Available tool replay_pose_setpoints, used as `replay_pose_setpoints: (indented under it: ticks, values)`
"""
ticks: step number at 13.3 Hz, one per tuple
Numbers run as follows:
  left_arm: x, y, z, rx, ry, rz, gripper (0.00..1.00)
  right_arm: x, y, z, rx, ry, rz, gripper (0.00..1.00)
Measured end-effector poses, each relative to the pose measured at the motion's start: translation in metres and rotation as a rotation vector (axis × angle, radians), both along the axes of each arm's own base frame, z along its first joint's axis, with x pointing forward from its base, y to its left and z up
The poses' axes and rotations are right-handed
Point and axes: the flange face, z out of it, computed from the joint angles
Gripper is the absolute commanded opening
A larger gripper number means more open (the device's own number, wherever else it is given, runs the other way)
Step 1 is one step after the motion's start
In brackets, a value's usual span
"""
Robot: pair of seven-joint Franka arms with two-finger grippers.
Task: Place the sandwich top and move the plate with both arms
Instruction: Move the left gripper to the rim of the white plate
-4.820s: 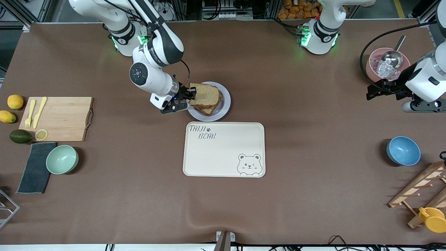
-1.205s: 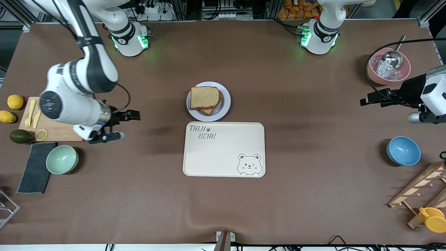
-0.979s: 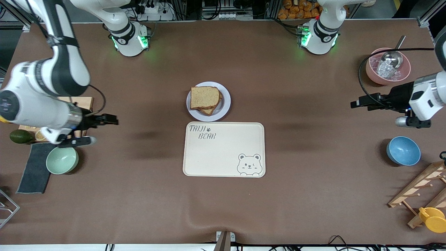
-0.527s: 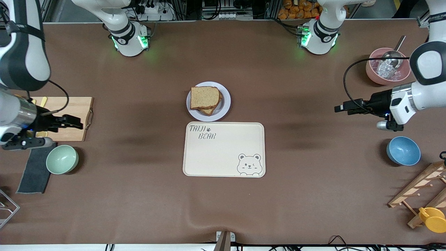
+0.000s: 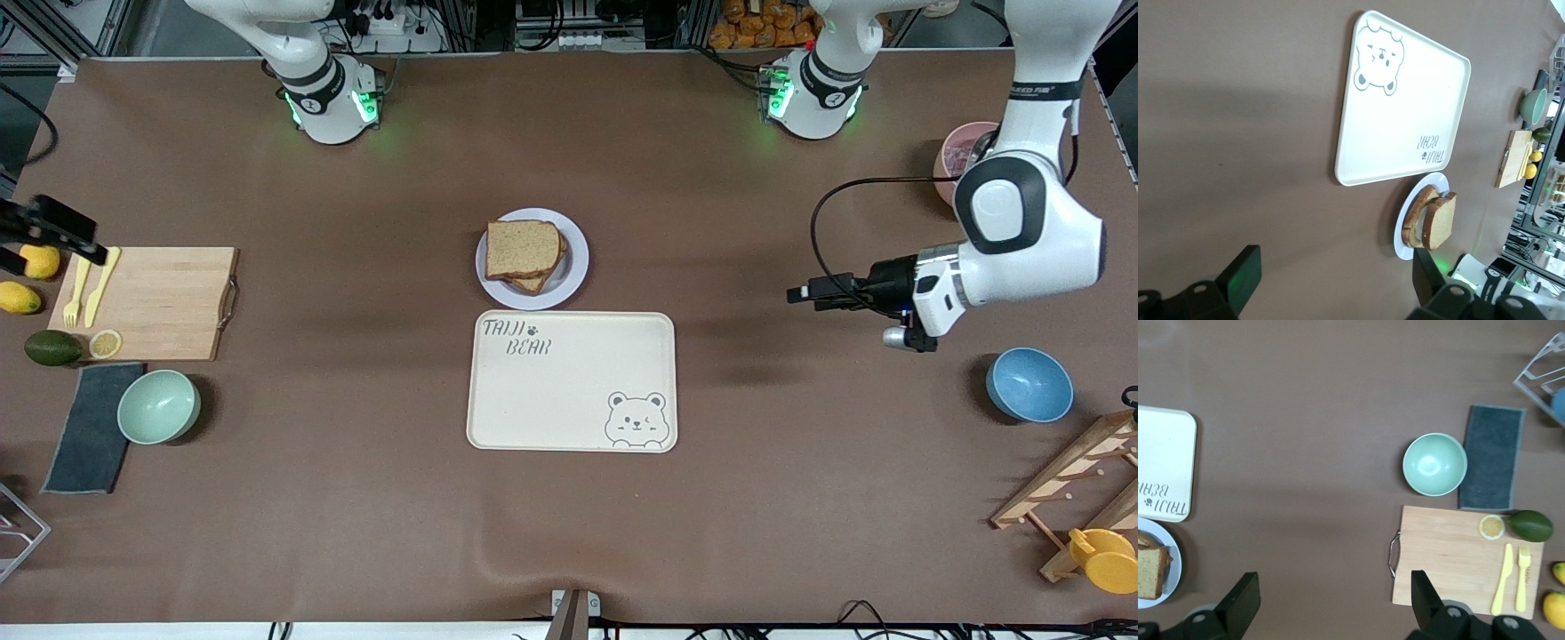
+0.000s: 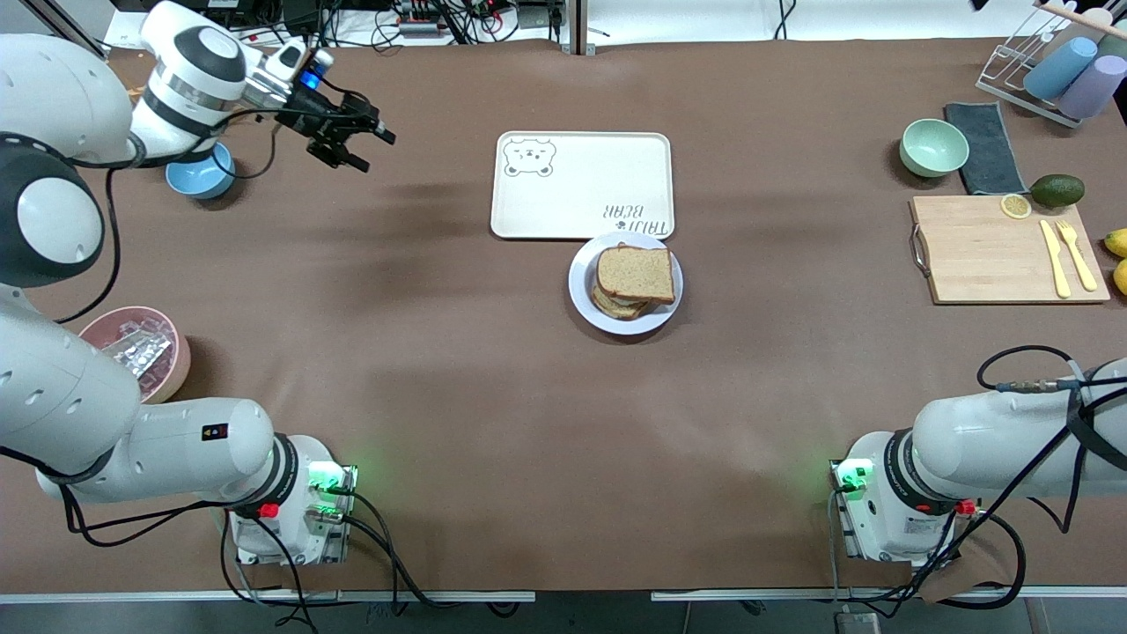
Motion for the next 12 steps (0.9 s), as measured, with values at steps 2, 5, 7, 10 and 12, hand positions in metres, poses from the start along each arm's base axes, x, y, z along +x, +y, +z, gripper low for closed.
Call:
replay_pose_setpoints:
  ticks: [2,5,7,10,12]
  values:
    - [-0.008,-0.008,-0.017,-0.073,-0.016,0.012,1.0,-0.007,-0.002,0.014,-0.015,-0.023,-0.003,1.0]
    - [-0.023,-0.013,-0.07,-0.185,-0.039,0.014,1.0,0.0,-0.001,0.013,-0.033,-0.055,-0.003,1.0]
    - [-0.03,-0.02,-0.108,-0.241,-0.021,0.022,1.0,0.002,0.004,0.011,-0.028,-0.055,-0.047,1.0]
    - [-0.037,-0.046,-0.139,-0.298,0.025,0.042,1.0,0.003,0.014,0.011,-0.022,-0.054,-0.086,1.0]
    - [-0.038,-0.058,-0.142,-0.3,0.03,0.037,1.0,0.003,0.014,0.011,-0.021,-0.054,-0.093,1.0]
